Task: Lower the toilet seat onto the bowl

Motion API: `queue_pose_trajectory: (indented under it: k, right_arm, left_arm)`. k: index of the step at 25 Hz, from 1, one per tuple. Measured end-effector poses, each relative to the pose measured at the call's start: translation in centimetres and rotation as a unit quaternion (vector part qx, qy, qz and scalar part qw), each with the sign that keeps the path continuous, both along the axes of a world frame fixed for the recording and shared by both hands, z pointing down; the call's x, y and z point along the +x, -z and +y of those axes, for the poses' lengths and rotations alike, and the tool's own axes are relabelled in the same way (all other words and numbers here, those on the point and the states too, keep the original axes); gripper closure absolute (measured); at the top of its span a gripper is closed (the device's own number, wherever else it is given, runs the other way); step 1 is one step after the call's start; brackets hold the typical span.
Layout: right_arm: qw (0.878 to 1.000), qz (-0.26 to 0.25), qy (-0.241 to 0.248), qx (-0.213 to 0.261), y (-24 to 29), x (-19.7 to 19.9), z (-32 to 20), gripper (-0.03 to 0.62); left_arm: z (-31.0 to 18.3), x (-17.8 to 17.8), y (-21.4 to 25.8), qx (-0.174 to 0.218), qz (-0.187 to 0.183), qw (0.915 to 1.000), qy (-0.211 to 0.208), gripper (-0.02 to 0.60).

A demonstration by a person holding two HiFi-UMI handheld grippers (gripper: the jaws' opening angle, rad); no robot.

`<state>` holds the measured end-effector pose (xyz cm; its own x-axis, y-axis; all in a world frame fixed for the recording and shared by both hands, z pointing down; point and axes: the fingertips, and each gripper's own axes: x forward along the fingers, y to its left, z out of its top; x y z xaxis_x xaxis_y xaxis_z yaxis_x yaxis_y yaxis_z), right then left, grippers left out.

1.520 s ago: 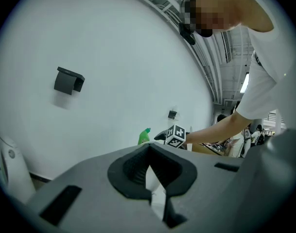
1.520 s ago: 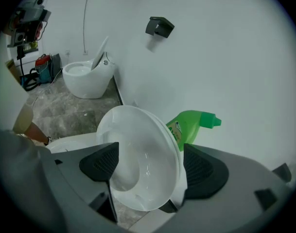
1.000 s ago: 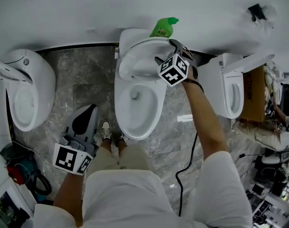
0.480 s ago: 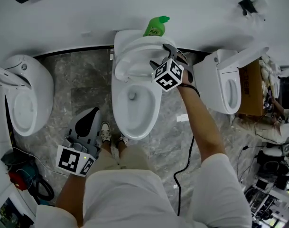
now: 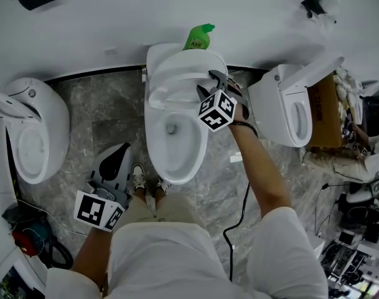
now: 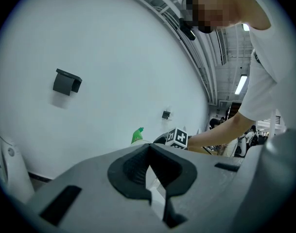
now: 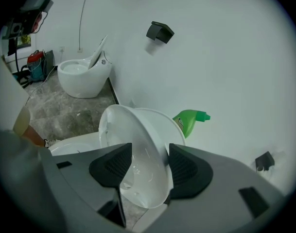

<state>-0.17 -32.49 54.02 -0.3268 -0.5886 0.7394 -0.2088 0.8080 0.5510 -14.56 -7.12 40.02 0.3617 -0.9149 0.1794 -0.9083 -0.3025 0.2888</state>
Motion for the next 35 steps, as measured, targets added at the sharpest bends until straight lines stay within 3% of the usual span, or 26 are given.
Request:
queue_pose_trajectory:
  k: [8, 21, 35]
  right_arm:
    - [0.999, -0.010, -0.028, 0.017, 0.8, 0.6, 1.4, 0.453]
    - [1.000, -0.005, -0.016, 0.020, 0.8, 1.7, 4.8, 0.465]
    - [1.000, 0.006, 0.000, -0.019, -0.3, 3.8, 12.2, 0.477]
  left_arm:
    - [0.4, 0.4, 0.2, 0.006, 0.004, 0.9998, -0.017, 0.586]
    - [1.2, 1.0, -0.4, -0.001, 0.009, 0.9993, -0.037, 0.586]
    - [1.4, 2.5, -1.4, -0.004, 0.022, 0.9974, -0.068, 0.586]
